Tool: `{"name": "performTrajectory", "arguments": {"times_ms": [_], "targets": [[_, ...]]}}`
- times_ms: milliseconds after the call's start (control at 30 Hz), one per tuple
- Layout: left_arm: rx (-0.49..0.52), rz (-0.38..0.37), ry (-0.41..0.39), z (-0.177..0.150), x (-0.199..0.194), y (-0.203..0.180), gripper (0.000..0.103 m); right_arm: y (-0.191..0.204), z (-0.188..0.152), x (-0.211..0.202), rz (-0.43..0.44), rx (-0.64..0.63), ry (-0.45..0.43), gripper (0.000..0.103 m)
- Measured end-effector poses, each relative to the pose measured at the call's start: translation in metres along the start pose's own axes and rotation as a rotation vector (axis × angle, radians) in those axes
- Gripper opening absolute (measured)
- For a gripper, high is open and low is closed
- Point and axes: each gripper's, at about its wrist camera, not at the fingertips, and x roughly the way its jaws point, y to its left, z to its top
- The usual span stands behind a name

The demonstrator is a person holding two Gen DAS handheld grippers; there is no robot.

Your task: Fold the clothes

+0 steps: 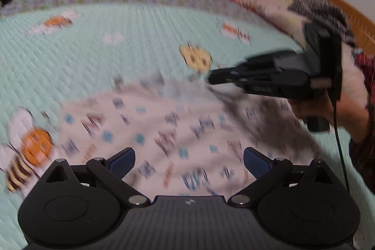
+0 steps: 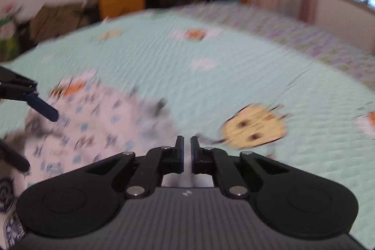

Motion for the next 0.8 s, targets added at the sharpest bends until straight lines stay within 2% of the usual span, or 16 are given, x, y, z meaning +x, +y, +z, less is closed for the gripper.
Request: {"name": "performTrajectory", "arguments": {"times_ms": [67, 200, 267, 333, 400, 433, 500, 567, 667, 800], "targets": [[0.026, 0.057, 0.002, 0.015, 0.008, 0.002, 0.099, -0.004, 0.004, -0.002, -0.036, -0.057, 0.017, 0.020], [0.110, 0.152, 0.032, 0.057, 0.044, 0.009, 0.098, -0.007, 0.008, 0.013, -0.033, -0.187, 0.124, 0.023], [0.117, 0.130, 0.062, 0.083, 0.062, 0.020, 0.096, -0.019, 0.008, 0.009, -0.038, -0.143, 0.113, 0.024], [0.094, 0.105, 0.075, 0.104, 0.079, 0.031, 0.096, -0.038, 0.003, 0.000, -0.003, -0.041, 0.085, 0.032], [0.094, 0.067, 0.101, 0.120, 0.096, 0.038, 0.096, -0.051, -0.004, -0.005, 0.017, 0.024, 0.068, 0.045], [0.104, 0.077, 0.115, 0.125, 0.105, 0.038, 0.096, -0.056, -0.007, -0.006, 0.031, 0.047, 0.069, 0.047], [0.121, 0.084, 0.152, 0.129, 0.122, 0.038, 0.095, -0.061, -0.012, -0.005, 0.057, 0.084, 0.070, 0.050], [0.144, 0.075, 0.192, 0.127, 0.135, 0.034, 0.086, -0.064, -0.015, -0.001, 0.080, 0.106, 0.078, 0.050], [0.203, 0.046, 0.237, 0.120, 0.150, 0.024, 0.079, -0.067, -0.017, 0.007, 0.105, 0.134, 0.092, 0.050], [0.252, 0.024, 0.271, 0.113, 0.157, 0.017, 0.079, -0.070, -0.020, 0.014, 0.148, 0.177, 0.114, 0.050]]}}
